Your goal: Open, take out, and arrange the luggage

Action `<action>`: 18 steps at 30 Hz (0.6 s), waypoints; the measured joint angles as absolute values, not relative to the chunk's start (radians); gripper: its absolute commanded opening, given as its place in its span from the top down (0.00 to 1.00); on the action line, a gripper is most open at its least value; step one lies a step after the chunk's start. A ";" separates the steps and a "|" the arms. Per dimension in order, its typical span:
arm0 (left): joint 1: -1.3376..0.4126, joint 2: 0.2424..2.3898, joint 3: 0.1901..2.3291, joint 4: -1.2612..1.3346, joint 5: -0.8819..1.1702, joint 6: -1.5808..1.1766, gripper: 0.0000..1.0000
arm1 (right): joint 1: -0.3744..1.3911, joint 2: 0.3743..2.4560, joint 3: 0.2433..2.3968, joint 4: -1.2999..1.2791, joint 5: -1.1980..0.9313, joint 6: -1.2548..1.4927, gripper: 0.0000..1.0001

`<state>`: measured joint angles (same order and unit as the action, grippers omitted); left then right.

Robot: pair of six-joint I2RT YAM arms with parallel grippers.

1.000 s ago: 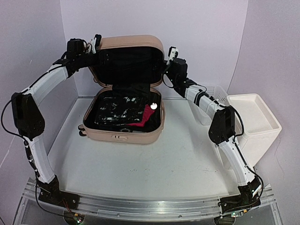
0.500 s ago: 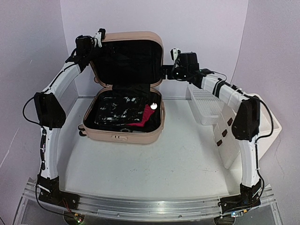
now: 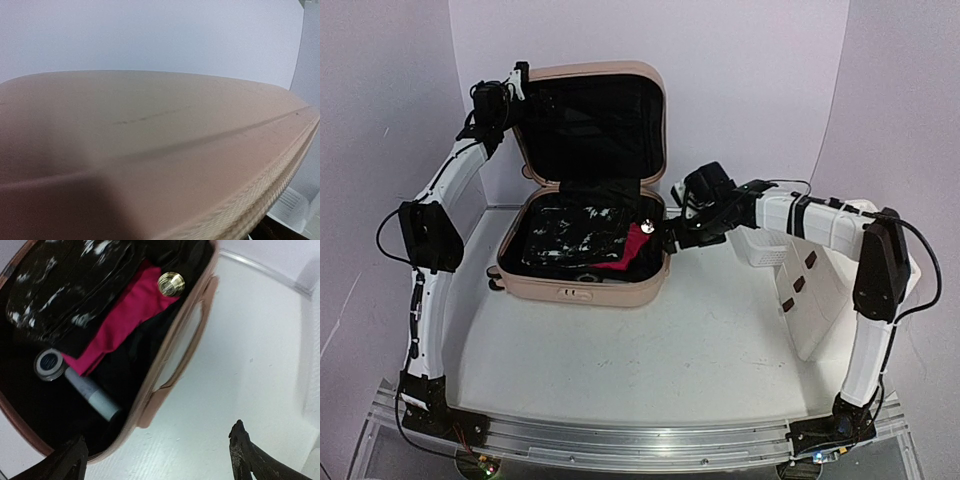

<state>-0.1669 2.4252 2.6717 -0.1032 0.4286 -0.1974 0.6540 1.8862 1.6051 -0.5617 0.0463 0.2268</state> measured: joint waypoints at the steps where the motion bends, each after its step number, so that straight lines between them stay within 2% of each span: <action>1: -0.160 2.425 2.672 -0.099 0.464 -0.223 0.01 | 0.670 1.905 1.609 -0.570 0.034 0.241 0.02; 8: -0.136 2.382 2.574 0.004 0.583 -0.557 0.02 | 0.701 2.046 1.784 -0.545 -0.067 0.361 0.02; 11: -0.134 2.410 2.624 0.062 0.601 -0.721 0.03 | 0.683 2.093 1.895 -0.451 -0.084 0.423 0.02; 14: -0.134 2.450 2.670 0.111 0.600 -0.830 0.03 | 0.653 2.206 2.118 -0.358 -0.089 0.507 0.02; 18: -0.133 2.439 2.609 0.169 0.599 -0.865 0.02 | 0.605 2.379 2.396 -0.197 -0.085 0.616 0.02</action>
